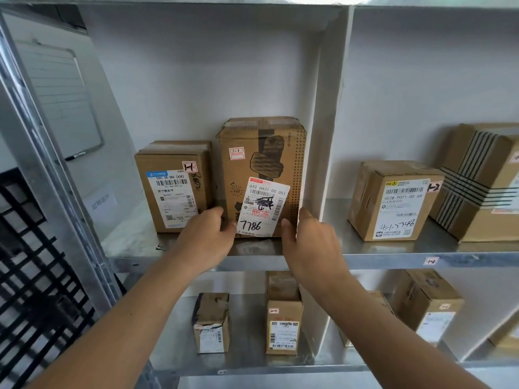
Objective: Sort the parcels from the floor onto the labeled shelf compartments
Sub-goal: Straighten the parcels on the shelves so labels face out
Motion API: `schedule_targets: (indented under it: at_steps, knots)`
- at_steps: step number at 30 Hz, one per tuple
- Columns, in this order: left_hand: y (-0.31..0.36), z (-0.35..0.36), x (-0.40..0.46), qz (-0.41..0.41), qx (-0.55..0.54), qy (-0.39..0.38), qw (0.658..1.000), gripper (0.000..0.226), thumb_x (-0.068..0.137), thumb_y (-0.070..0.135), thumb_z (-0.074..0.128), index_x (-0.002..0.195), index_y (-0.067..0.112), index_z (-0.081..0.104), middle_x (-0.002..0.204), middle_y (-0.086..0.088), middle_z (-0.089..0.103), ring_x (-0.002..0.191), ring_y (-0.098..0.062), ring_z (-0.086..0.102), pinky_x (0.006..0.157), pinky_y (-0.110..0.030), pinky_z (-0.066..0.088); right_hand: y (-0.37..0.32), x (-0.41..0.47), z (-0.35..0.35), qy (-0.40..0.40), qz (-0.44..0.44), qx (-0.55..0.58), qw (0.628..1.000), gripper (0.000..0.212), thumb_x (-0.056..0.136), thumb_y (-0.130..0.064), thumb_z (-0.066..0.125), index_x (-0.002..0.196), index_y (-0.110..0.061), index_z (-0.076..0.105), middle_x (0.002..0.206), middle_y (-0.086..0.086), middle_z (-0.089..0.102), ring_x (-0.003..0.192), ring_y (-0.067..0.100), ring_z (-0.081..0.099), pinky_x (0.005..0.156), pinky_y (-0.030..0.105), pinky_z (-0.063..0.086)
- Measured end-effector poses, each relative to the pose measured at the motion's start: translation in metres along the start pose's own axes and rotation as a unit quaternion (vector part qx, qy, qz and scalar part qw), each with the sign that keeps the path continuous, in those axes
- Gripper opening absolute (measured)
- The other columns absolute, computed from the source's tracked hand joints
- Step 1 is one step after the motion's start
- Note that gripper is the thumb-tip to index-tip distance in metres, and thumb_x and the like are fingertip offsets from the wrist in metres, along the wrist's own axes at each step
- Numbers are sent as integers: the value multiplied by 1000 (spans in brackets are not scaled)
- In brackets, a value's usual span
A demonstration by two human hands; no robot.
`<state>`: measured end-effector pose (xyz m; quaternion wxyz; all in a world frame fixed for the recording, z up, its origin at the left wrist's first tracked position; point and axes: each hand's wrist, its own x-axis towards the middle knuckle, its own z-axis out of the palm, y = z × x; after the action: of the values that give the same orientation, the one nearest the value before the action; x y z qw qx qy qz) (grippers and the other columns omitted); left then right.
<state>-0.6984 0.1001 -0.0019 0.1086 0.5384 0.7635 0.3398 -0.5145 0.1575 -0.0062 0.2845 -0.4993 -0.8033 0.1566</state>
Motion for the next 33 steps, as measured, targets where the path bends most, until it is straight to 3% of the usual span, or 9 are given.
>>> schedule_targets:
  at_steps: [2, 4, 8, 11, 15, 22, 26, 29, 33]
  knots:
    - [3, -1, -12, -10, -5, 4, 1000, 36, 107, 29, 54, 140, 20, 61, 135, 3, 69, 124, -19, 64, 103, -35, 53, 4, -4, -2, -4, 2, 11, 1000, 23, 110, -40, 41, 112, -20, 51, 115, 5, 70, 83, 20, 55, 71, 28, 41]
    - [9, 0, -28, -11, -1, 10, 1000, 38, 107, 28, 54, 143, 17, 58, 139, 3, 66, 129, -19, 61, 104, -29, 47, 8, -9, -5, -12, 0, 28, 1000, 23, 109, -43, 43, 109, -22, 53, 114, 3, 70, 83, 19, 58, 71, 31, 48]
    - [31, -1, -60, 15, -2, 3, 1000, 41, 109, 28, 50, 149, 22, 53, 146, 8, 60, 136, -15, 56, 104, -22, 40, 10, -25, -16, -16, -49, 51, 997, 34, 108, -47, 43, 113, -21, 64, 111, 1, 75, 88, 24, 68, 76, 42, 60]
    - [47, -4, -77, 50, 19, -4, 999, 41, 109, 35, 47, 149, 26, 54, 146, 11, 61, 134, -12, 57, 109, -27, 45, 6, -40, -33, -19, -78, 80, 994, 36, 108, -47, 42, 127, -26, 64, 121, -5, 74, 96, 22, 69, 80, 39, 61]
    - [69, -9, -93, 64, 30, 3, 998, 52, 109, 46, 41, 157, 27, 45, 154, 8, 53, 141, -14, 50, 118, -36, 40, 9, -61, -62, 2, -92, 98, 991, 37, 110, -41, 41, 136, -27, 64, 124, -3, 74, 101, 22, 69, 79, 28, 54]
    - [100, -6, -107, 140, 8, -32, 990, 51, 109, 49, 39, 154, 27, 49, 155, 8, 52, 141, -11, 48, 115, -30, 38, 20, -81, -94, 52, -32, 84, 995, 47, 110, -44, 39, 133, -12, 65, 120, 11, 74, 113, 31, 67, 92, 35, 51]
    - [123, 6, -111, 145, 17, -76, 986, 47, 109, 47, 38, 146, 24, 57, 144, 2, 63, 130, -16, 58, 106, -31, 44, 37, -86, -109, 68, -15, 60, 996, 48, 110, -45, 37, 119, -9, 68, 108, 11, 73, 104, 32, 67, 83, 37, 50]
    - [139, 22, -107, 158, 36, -76, 984, 54, 109, 52, 35, 154, 26, 47, 155, 6, 52, 141, -14, 49, 115, -32, 39, 60, -90, -123, 74, -3, 57, 996, 47, 110, -43, 40, 120, -6, 68, 116, 15, 72, 105, 33, 65, 85, 39, 49]
    - [165, 50, -99, 143, 46, -101, 984, 61, 107, 56, 34, 160, 25, 37, 163, 6, 42, 149, -14, 40, 119, -33, 32, 97, -87, -142, 58, 16, 53, 997, 49, 110, -46, 38, 134, -11, 62, 132, 11, 68, 112, 27, 65, 80, 28, 41]
